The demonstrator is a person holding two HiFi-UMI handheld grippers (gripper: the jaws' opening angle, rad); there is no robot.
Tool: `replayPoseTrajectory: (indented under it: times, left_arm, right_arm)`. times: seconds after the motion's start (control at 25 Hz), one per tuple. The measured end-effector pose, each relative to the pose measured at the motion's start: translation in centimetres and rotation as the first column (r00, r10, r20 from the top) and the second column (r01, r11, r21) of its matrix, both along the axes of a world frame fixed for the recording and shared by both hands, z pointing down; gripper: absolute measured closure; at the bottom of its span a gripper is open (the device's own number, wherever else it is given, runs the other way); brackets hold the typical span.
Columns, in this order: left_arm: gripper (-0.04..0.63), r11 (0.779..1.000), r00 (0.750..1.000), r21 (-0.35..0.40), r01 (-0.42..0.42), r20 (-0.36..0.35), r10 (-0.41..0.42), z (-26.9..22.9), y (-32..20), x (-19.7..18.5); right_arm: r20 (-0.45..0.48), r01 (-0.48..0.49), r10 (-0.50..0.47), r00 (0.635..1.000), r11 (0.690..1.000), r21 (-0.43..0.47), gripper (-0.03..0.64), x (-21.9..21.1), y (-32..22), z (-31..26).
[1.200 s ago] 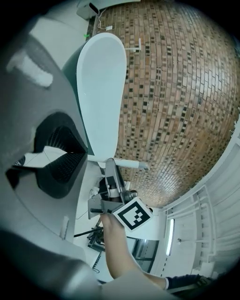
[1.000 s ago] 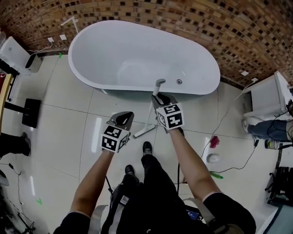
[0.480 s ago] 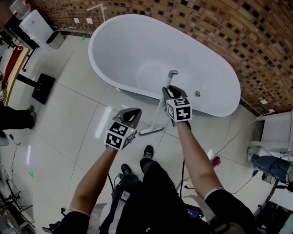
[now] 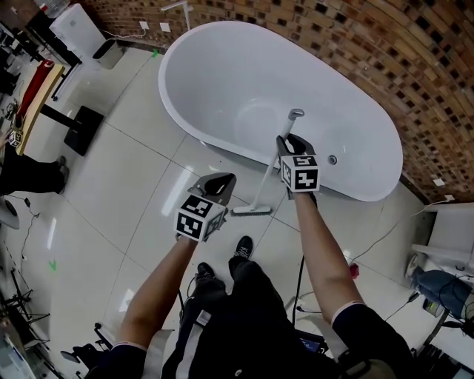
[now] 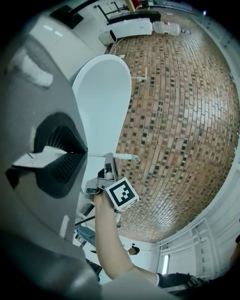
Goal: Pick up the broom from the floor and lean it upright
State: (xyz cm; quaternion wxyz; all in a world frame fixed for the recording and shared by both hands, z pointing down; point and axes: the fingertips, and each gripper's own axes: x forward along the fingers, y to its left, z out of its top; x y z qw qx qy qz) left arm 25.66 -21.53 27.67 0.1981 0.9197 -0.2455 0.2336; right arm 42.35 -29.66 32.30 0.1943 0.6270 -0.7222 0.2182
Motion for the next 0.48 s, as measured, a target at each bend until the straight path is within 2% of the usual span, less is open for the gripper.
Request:
replayPoseTrajectory:
  times: [0.32,0.48]
  left_arm:
    - [0.594,0.999,0.999,0.002,0.033,0.028,-0.033,-0.5,-0.1,-1.8]
    - [0.594,1.0,0.999,-0.002,0.0,0.039,0.0,-1.2,0.4,-3.0]
  right_arm:
    - [-0.018,-0.001,0.002,1.0,1.0,0.011,0.506,0.7,-1.2,0.5]
    - [-0.016,0.009,-0.009,1.0,1.0,-0.001,0.5,0.3,-1.6,0.7]
